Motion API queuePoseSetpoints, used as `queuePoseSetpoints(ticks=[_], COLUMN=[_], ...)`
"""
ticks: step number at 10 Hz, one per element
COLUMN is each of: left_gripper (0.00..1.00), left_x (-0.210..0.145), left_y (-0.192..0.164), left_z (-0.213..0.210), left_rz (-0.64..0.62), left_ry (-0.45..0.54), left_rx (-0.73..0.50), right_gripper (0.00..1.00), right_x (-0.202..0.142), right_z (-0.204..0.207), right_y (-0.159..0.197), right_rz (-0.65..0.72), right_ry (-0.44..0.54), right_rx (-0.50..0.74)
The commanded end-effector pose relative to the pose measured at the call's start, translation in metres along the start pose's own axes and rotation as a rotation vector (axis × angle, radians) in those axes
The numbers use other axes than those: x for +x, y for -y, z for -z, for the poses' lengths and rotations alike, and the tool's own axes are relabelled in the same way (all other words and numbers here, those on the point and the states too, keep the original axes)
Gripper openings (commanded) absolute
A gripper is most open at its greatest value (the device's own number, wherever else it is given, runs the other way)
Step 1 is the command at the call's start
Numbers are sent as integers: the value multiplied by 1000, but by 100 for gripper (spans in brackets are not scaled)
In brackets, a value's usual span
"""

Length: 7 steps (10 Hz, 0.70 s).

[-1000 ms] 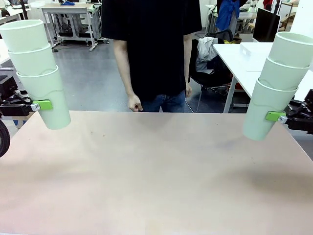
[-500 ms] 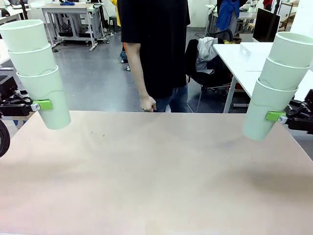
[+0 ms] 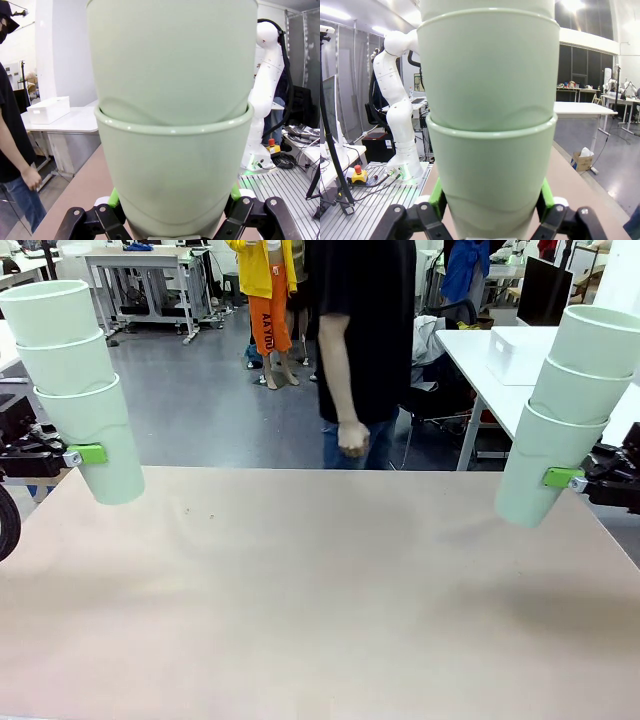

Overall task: Stack the cups and store them in the basket.
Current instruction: Place the stack of Reusable plastic cups into the Pantry Basket.

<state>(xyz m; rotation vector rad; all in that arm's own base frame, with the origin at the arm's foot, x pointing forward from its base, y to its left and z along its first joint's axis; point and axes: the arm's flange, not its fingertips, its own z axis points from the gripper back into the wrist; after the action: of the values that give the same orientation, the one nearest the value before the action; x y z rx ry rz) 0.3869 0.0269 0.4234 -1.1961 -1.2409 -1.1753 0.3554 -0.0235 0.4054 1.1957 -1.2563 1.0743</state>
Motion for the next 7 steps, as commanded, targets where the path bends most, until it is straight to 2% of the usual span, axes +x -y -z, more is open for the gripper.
queuePoseSetpoints(ticks=[1,7], left_gripper=[87,87], left_x=[3,3], left_y=[1,1], left_z=[1,1], left_rz=[9,9], left_ry=[10,10], left_rx=[-2,-2], right_gripper=[86,86], right_x=[3,3], right_z=[-1,-1], right_y=[-1,-1], right_rz=[-9,-9], right_ry=[6,6], right_rx=[1,1])
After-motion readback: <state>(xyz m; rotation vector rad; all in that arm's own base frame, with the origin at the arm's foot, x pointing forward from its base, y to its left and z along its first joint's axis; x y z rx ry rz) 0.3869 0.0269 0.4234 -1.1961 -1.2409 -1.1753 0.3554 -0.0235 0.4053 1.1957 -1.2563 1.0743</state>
